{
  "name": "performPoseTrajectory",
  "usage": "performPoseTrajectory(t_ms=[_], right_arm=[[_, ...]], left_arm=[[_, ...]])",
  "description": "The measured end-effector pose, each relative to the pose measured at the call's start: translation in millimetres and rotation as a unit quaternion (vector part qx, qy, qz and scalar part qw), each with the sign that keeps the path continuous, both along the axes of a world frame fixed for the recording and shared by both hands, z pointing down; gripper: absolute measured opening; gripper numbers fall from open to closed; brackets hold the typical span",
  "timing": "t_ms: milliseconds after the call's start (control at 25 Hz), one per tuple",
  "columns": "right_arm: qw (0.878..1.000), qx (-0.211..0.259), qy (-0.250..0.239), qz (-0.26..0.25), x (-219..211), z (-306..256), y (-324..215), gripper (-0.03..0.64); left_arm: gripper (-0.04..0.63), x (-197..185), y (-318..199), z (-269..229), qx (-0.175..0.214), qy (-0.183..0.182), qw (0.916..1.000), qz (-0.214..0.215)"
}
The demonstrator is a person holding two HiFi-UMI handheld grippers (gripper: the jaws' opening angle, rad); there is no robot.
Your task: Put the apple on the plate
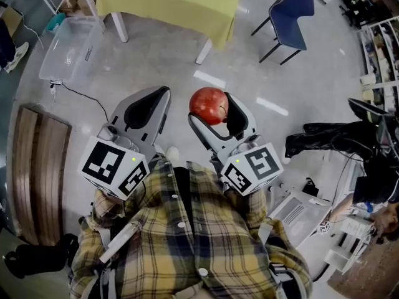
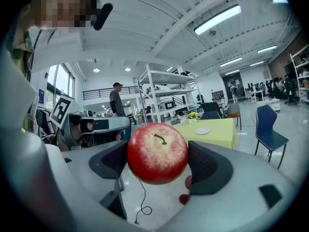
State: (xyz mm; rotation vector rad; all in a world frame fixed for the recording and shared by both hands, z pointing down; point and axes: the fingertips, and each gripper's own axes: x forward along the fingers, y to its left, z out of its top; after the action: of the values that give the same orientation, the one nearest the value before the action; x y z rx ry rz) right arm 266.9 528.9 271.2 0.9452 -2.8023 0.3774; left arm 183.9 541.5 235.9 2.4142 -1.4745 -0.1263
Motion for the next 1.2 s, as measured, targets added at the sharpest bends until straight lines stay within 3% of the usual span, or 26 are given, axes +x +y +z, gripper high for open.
performPoseTrajectory(t_ms=[280, 560, 1200], right_arm=[[1.000, -0.015, -0.001, -0.002, 7, 15, -5, 0.371], [1.000, -0.028, 0.005, -0.004, 1, 29, -38, 0.371], [0.999, -0.023, 0.007, 0.042, -125, 17, -202, 0.371]], left_arm=[[0.008, -9, 0, 15, -0.013, 0.006, 0.9995, -0.028], [0.008, -22, -38, 32, -0.026, 0.004, 0.9991, -0.033], [0.008, -141, -210, 17, -0.018, -0.004, 0.9995, 0.026]])
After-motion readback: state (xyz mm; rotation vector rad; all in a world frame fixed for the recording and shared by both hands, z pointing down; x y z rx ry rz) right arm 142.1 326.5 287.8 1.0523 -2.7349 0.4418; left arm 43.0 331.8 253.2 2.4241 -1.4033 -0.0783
